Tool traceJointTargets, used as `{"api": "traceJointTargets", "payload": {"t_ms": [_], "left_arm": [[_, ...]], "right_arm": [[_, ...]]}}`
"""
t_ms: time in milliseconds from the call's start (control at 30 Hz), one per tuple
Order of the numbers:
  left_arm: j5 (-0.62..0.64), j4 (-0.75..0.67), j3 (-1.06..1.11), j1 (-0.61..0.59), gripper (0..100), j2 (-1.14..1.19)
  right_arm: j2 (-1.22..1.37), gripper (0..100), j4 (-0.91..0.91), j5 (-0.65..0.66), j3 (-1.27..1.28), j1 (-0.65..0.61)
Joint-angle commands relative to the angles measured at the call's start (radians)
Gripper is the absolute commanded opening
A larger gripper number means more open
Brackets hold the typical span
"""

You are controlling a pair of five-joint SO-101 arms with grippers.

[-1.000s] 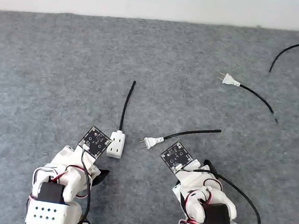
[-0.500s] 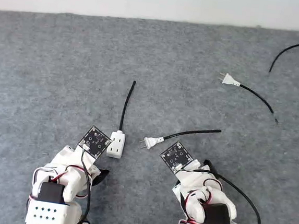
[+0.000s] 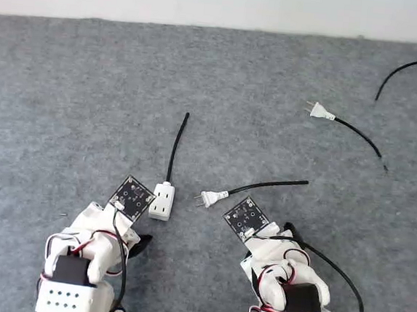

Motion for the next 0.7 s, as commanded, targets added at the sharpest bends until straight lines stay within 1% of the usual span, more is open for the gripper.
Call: {"api": "traceJointTargets", "payload": {"t_ms": [0, 100, 200, 233, 667], "left_arm": [[-0.012, 0.011, 0.028, -0.011, 33, -0.137], [-0.012, 0.066, 0.027, -0.009, 33, -0.226], [-0.012, 0.199, 0.022, -0.011, 33, -0.27], [-0.014, 0.21, 0.021, -0.012, 33, -0.284], [-0.012, 0.212, 0.021, -0.012, 33, -0.288]], "right_arm": [[-0.013, 29.7, 0.008, -0.005, 0.017, 0.007], [-0.013, 29.7, 0.008, -0.005, 0.017, 0.007], [-0.013, 29.7, 0.008, -0.005, 0.017, 0.007], [-0.013, 29.7, 0.008, -0.005, 0.017, 0.007], [-0.013, 29.7, 0.008, -0.005, 0.017, 0.007]]}}
